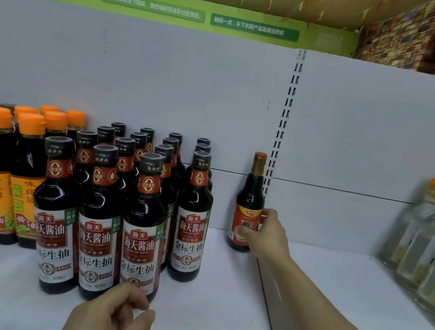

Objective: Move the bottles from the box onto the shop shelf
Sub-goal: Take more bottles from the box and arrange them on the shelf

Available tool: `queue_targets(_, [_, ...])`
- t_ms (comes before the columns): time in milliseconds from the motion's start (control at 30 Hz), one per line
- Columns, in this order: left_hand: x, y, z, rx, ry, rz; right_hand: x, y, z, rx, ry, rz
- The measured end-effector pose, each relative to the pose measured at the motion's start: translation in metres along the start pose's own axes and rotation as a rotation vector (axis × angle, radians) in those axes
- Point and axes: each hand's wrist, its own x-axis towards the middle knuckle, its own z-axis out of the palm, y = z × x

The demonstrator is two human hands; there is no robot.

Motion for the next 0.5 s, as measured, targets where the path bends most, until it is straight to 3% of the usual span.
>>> queue_targets(500, [-0.0028, -0.0007, -0.0066, 0.024, -0.014, -0.046, 0.0077, -0.0016, 0.0067, -0.003, 0.024, 0.02])
